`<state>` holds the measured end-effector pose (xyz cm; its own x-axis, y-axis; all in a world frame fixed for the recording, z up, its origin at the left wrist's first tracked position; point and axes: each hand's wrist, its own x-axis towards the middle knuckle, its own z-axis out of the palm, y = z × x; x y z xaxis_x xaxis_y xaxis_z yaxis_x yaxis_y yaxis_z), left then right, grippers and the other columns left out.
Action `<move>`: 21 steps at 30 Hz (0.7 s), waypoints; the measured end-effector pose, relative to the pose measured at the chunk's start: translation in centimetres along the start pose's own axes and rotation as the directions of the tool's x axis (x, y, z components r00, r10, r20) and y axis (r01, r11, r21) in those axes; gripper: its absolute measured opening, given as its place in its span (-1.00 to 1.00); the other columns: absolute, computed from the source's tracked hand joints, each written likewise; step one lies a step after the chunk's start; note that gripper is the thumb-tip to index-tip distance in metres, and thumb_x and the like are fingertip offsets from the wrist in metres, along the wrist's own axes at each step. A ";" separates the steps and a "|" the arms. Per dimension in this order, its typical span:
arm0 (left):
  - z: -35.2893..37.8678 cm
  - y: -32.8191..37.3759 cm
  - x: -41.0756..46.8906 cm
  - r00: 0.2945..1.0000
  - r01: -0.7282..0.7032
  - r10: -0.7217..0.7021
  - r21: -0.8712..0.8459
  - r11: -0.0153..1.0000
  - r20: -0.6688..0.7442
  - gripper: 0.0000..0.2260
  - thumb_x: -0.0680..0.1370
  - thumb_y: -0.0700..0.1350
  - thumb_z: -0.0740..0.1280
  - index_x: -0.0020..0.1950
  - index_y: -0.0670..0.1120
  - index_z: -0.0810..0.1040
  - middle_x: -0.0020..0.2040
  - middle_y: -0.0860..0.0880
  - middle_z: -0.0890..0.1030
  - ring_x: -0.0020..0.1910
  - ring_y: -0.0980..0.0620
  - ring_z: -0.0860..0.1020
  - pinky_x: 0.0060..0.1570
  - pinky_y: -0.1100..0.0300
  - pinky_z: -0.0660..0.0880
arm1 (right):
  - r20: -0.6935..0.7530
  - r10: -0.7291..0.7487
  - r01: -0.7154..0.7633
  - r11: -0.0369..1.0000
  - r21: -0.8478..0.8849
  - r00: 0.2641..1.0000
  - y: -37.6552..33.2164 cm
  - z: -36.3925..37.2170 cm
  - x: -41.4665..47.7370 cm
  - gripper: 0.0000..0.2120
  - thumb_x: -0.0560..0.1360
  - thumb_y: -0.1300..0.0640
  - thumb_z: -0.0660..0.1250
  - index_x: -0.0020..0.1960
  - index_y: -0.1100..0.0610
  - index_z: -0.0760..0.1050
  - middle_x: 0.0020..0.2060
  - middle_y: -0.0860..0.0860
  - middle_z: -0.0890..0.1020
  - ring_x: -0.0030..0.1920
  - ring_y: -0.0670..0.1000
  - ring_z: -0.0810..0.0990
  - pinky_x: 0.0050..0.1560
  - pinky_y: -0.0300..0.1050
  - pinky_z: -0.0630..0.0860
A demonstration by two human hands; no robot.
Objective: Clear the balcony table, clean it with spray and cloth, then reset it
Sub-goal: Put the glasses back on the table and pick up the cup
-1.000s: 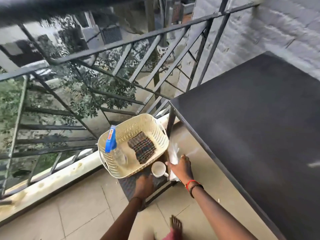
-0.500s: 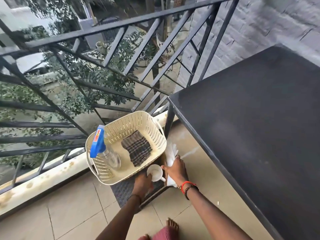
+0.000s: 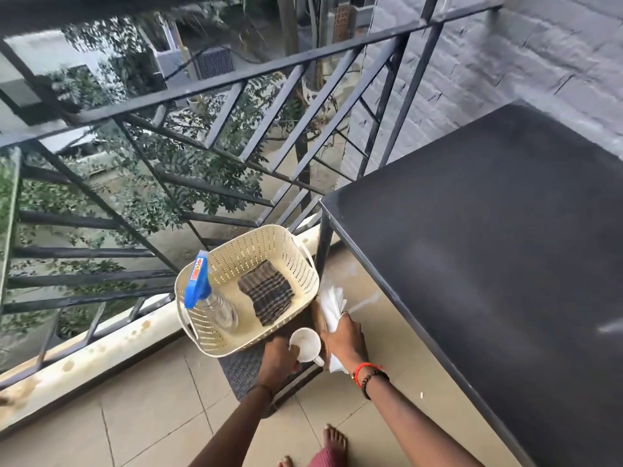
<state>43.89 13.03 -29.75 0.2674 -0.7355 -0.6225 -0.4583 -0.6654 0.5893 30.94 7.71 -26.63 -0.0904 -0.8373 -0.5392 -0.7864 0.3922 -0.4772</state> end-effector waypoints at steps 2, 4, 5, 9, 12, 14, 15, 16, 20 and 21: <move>-0.5 0.4 -1.0 1.000 -0.012 0.012 0.018 1.000 0.007 -0.82 0.50 -0.26 0.28 -0.12 -0.38 0.59 -0.28 -0.24 0.65 -0.39 -0.02 0.56 -0.51 0.38 0.40 | -0.005 -0.006 0.006 1.000 0.000 1.000 -0.2 -0.7 -1.2 -0.67 0.43 0.07 0.39 0.10 0.24 0.45 0.11 0.19 0.58 0.13 0.23 0.57 -0.01 -0.02 0.52; -1.5 1.0 -2.5 0.999 -0.041 0.038 0.084 0.996 0.027 -0.78 0.52 -0.22 0.28 -0.07 -0.40 0.58 -0.10 -0.33 0.65 -0.14 -0.16 0.61 -0.22 0.15 0.45 | -0.006 -0.011 0.011 1.000 0.000 1.000 -0.7 -1.7 -3.0 -0.64 0.42 0.06 0.40 0.11 0.24 0.44 0.13 0.20 0.57 0.15 0.23 0.55 0.01 -0.01 0.51; -1.8 1.2 -3.0 0.998 -0.055 0.052 0.133 0.990 0.032 -0.76 0.53 -0.21 0.27 -0.05 -0.40 0.57 -0.05 -0.35 0.63 -0.04 -0.21 0.60 -0.14 0.08 0.42 | -0.002 -0.012 0.012 1.000 -0.003 1.000 -0.8 -1.9 -3.5 -0.63 0.41 0.07 0.41 0.12 0.24 0.44 0.14 0.20 0.56 0.16 0.24 0.54 0.02 -0.01 0.50; -4.5 3.4 -6.4 0.991 -0.108 0.083 0.269 0.957 0.102 -0.80 0.54 -0.19 0.27 -0.11 -0.33 0.57 -0.03 -0.29 0.62 0.08 -0.21 0.58 -0.07 0.08 0.37 | -0.014 -0.049 0.049 0.999 0.010 0.999 -1.4 -4.3 -7.1 -0.59 0.41 0.08 0.40 0.17 0.22 0.41 0.15 0.21 0.57 0.15 0.23 0.56 0.05 0.01 0.53; -6.8 5.3 -8.9 0.980 -0.167 0.104 0.414 0.895 0.169 -0.68 0.58 -0.12 0.25 0.16 -0.35 0.56 0.08 -0.30 0.62 0.09 -0.12 0.61 0.00 0.14 0.46 | -0.038 -0.085 0.087 0.995 0.056 0.996 -2.1 -6.6 -10.2 -0.49 0.43 0.04 0.38 0.29 0.19 0.32 0.17 0.22 0.56 0.16 0.24 0.56 0.08 0.03 0.56; -8.4 6.8 -9.8 0.966 -0.189 0.086 0.439 0.878 0.244 -0.63 0.61 -0.08 0.24 0.27 -0.34 0.49 0.06 -0.28 0.62 0.04 -0.04 0.64 0.03 0.16 0.51 | -0.070 -0.099 0.106 0.989 0.106 0.993 -2.8 -7.9 -11.4 -0.42 0.44 -0.07 0.36 0.33 0.20 0.30 0.17 0.23 0.55 0.18 0.25 0.54 0.07 -0.01 0.54; -9.2 7.6 -10.3 0.962 -0.201 0.098 0.415 0.887 0.256 -0.61 0.62 -0.06 0.22 0.30 -0.33 0.47 0.11 -0.28 0.60 0.11 -0.09 0.61 0.09 0.11 0.48 | -0.095 -0.103 0.115 0.985 0.130 0.990 -3.1 -8.8 -12.1 -0.40 0.45 -0.13 0.34 0.32 0.21 0.31 0.17 0.23 0.55 0.19 0.25 0.53 0.06 -0.01 0.52; -10.0 9.2 -11.3 0.944 -0.255 0.120 0.447 0.858 0.307 -0.60 0.62 -0.03 0.21 0.31 -0.31 0.45 0.16 -0.30 0.58 0.19 -0.17 0.56 0.13 0.06 0.44 | -0.121 -0.108 0.126 0.981 0.150 0.987 -3.5 -10.1 -13.0 -0.40 0.44 -0.16 0.34 0.30 0.21 0.33 0.16 0.23 0.56 0.18 0.25 0.53 0.05 -0.01 0.52; -11.8 13.7 -13.0 0.939 -0.310 0.171 0.521 0.795 0.298 -0.67 0.61 -0.08 0.25 0.21 -0.33 0.52 0.02 -0.23 0.66 0.10 -0.16 0.62 -0.09 0.17 0.53 | -0.178 -0.125 0.151 0.979 0.135 0.976 -4.3 -14.3 -14.7 -0.47 0.38 -0.07 0.40 0.20 0.22 0.39 0.15 0.21 0.56 0.16 0.23 0.54 -0.03 -0.06 0.49; -12.1 15.6 -13.7 0.946 -0.298 0.172 0.522 0.799 0.275 -0.68 0.60 -0.09 0.26 0.15 -0.34 0.54 0.05 -0.24 0.66 0.04 -0.12 0.65 -0.13 0.21 0.53 | -0.207 -0.120 0.151 0.978 0.144 0.971 -4.2 -16.0 -15.4 -0.50 0.36 -0.06 0.41 0.16 0.22 0.41 0.12 0.20 0.57 0.13 0.23 0.56 -0.08 -0.07 0.49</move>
<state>43.35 11.21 -5.75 -0.0597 -0.7751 -0.6290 -0.8886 -0.2458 0.3872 25.85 12.86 -5.28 -0.1197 -0.9388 -0.3230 -0.6945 0.3117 -0.6485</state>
